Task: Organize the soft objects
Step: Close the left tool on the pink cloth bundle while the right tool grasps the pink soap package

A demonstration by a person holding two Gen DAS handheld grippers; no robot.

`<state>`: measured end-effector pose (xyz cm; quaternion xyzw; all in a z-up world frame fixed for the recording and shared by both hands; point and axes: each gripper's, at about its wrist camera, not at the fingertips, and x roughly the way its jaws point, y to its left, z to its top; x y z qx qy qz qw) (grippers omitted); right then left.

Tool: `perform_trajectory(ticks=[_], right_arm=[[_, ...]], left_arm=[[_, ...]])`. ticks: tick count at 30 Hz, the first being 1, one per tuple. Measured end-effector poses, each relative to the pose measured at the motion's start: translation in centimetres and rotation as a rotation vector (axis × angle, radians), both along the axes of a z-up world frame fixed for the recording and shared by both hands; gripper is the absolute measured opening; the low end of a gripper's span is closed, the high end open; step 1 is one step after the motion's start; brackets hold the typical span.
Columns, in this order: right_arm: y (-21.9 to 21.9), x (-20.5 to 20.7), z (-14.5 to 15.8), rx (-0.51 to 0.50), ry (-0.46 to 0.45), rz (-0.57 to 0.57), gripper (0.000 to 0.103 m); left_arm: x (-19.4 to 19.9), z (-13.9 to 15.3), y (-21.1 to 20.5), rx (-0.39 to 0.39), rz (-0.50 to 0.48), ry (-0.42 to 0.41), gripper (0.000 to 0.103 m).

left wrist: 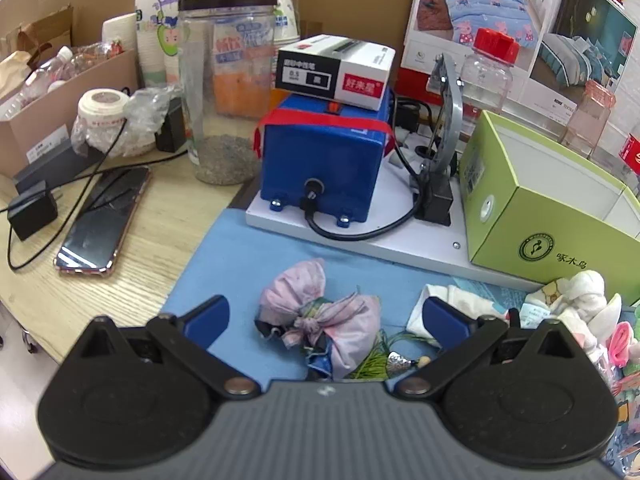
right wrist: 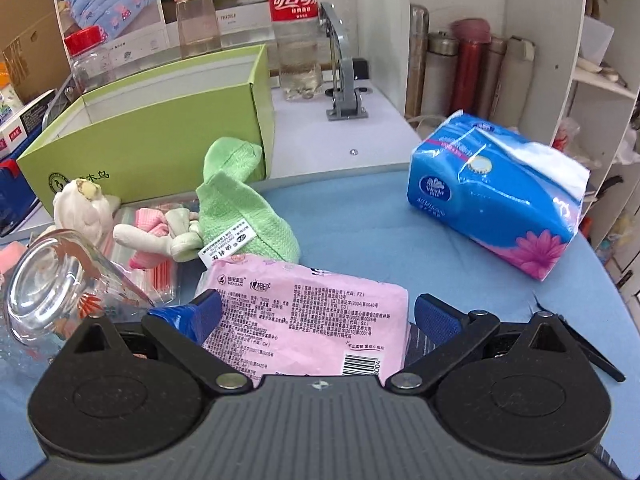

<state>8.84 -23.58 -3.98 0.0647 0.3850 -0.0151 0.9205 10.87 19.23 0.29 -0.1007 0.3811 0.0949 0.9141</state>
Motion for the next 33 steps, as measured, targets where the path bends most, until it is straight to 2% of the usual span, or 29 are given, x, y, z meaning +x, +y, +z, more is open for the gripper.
perform_trajectory(ticks=[5,8,10,12,15,18,20,22,28,31,33], right_arm=[[-2.3,-2.5,-1.0,0.119,0.095,0.025,0.090],[-2.5,-3.5,0.2,0.096,0.054,0.093,0.090],[-2.1,-2.9,1.5,0.024,0.017,0.181,0.090],[-1.6,-1.4,2.3,-0.042,0.005,0.339,0.090],[-1.4,1.5,2.0,-0.114,0.070,0.540,0.090],[-1.4,3.5,0.6,-0.082,0.154,0.633,0.090],[-1.7,4.0,-0.2,0.015,0.194,0.642,0.091],[-2.0,2.8,-0.6,0.075,0.205,0.640,0.091],[-0.6,-4.0,-0.9,0.093,0.195,0.531,0.091],[1.5,-6.5,-0.7,0.024,0.170,0.510,0.091],[3.2,-6.7,-0.5,-0.102,0.117,0.489,0.090]], left_arm=[[-0.1,-0.2,-0.7,0.012,-0.021,0.005,0.102],[-0.4,0.1,-1.1,0.028,-0.027,0.002,0.102],[-0.7,0.4,-1.3,0.043,-0.027,-0.004,0.102],[-1.2,0.9,-1.6,0.070,-0.026,-0.009,0.102],[-2.1,1.5,-2.0,0.125,-0.010,-0.015,0.102],[-2.4,1.7,-2.1,0.147,0.011,-0.010,0.102],[-2.3,1.6,-2.2,0.148,0.020,-0.002,0.102],[-2.0,1.4,-2.4,0.142,0.017,0.007,0.102],[-1.1,0.6,-3.5,0.121,-0.037,0.017,0.102],[-1.4,0.3,-4.0,0.123,-0.071,0.010,0.102],[-1.8,0.2,-4.0,0.133,-0.089,0.006,0.102]])
